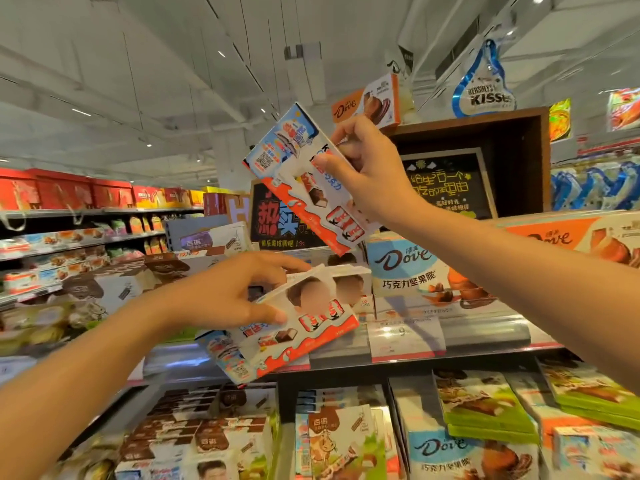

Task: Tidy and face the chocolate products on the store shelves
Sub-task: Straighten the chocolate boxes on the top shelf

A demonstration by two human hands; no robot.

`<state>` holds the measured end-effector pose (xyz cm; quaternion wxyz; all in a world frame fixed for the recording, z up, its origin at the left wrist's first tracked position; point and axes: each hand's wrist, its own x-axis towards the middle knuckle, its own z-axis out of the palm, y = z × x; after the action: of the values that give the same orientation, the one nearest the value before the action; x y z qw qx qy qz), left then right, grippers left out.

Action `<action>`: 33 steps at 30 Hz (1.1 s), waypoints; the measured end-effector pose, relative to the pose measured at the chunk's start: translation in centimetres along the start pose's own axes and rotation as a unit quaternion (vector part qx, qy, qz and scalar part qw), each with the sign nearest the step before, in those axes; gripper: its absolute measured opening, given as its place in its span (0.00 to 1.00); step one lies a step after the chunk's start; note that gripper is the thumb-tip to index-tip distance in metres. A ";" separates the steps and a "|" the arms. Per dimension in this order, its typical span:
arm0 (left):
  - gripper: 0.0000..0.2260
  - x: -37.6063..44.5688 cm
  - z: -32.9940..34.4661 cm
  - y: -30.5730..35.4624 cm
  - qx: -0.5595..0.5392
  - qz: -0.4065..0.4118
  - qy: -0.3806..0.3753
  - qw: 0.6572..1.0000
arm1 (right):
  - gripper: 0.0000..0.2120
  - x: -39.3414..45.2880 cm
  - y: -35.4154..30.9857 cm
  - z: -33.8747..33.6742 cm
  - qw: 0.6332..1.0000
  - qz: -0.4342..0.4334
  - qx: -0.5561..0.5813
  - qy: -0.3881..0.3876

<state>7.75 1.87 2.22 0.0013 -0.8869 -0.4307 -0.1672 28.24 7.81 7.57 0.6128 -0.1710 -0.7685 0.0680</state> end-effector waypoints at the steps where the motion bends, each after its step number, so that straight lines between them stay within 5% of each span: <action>1: 0.09 0.0 -0.1 0.1 -0.005 0.003 0.008 1.000 | 0.10 -0.1 0.1 0.3 1.000 0.002 -0.009 -0.007; 10: 0.10 -0.3 0.5 -0.6 -0.007 0.016 0.043 0.999 | 0.10 -1.7 1.5 2.4 0.964 -0.011 -0.123 -0.235; 18: 0.11 -0.4 0.4 -0.5 0.008 0.021 0.039 0.999 | 0.18 -1.5 1.6 1.4 0.870 -0.007 -0.234 -0.434; 33: 0.06 0.0 0.5 -0.4 -0.033 0.005 0.057 0.998 | 0.12 -3.9 3.8 -3.1 0.935 0.018 -0.137 -0.327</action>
<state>7.59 2.13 1.70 -0.0021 -0.8776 -0.4196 -0.2318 32.63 9.67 3.51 0.2966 -0.2358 -0.9251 0.0255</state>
